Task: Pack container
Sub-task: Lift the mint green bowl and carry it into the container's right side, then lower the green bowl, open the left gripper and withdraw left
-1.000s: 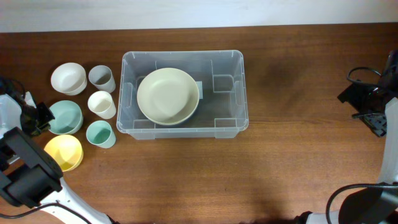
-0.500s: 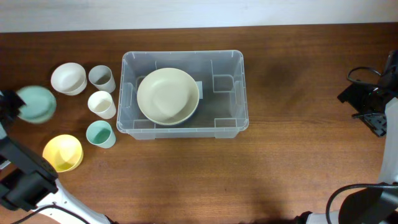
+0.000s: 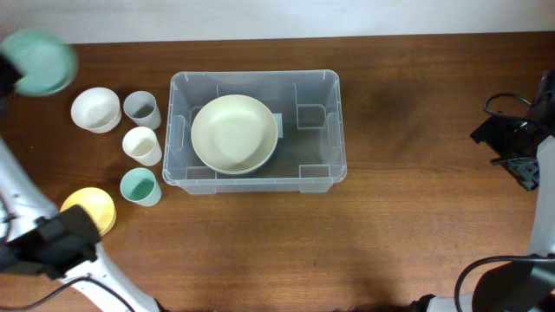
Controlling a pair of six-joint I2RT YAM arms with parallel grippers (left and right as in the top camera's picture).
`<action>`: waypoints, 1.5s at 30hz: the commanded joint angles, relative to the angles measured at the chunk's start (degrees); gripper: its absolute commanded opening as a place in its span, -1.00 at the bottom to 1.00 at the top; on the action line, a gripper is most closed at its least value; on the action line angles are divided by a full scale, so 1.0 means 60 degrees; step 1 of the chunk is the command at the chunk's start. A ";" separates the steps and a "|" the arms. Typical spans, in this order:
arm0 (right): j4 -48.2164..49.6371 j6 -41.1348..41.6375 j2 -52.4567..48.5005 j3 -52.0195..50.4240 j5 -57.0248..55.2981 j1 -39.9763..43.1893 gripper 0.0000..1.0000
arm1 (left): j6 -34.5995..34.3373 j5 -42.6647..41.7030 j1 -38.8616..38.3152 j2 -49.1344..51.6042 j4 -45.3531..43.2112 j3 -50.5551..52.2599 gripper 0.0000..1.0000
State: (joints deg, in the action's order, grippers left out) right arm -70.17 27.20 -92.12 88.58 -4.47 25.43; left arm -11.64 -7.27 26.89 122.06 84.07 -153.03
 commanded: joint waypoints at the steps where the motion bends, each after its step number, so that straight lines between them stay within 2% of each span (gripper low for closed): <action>1: 0.0026 0.0040 -0.0033 -0.0058 -0.0015 0.0015 0.98 | 0.0022 -0.1246 -0.1599 0.0015 0.0084 -0.0226 -0.98; 7: 0.0026 0.0040 -0.0033 -0.0058 -0.0015 0.0015 0.98 | 0.0175 -0.1024 -0.4962 0.0160 -0.0594 0.0062 -0.97; 10: 0.0026 0.0040 -0.0033 -0.0058 -0.0015 0.0015 0.98 | 0.0171 -0.0033 -0.6481 0.0372 -0.0896 0.0062 -0.97; 14: 0.0029 0.0040 -0.0033 -0.0058 -0.0015 0.0015 0.98 | 0.0171 0.1220 -0.7850 0.0903 -0.0943 0.0062 -0.98; 16: 0.0026 0.0040 -0.0033 -0.0058 -0.0015 0.0015 0.98 | 0.0168 0.1104 -0.8342 0.1402 -0.0980 0.0062 -0.97; 22: 0.0029 0.0040 -0.0033 -0.0058 -0.0015 0.0015 0.98 | 0.0168 0.0987 -0.8867 0.2648 -0.0951 0.0062 -0.97; 29: 0.0029 0.0040 -0.0033 -0.0058 -0.0015 0.0015 0.98 | 0.0171 0.0772 -0.8896 0.3585 -0.0976 0.0062 -0.97; 45: 0.0026 0.0040 -0.0033 -0.0058 -0.0015 0.0015 0.98 | 0.0200 0.0495 -0.8896 0.4360 -0.0758 0.0062 -0.92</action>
State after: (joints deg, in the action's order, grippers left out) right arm -70.17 27.20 -92.12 88.58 -4.47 25.43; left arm -11.38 -3.01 -26.24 145.86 79.05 -152.46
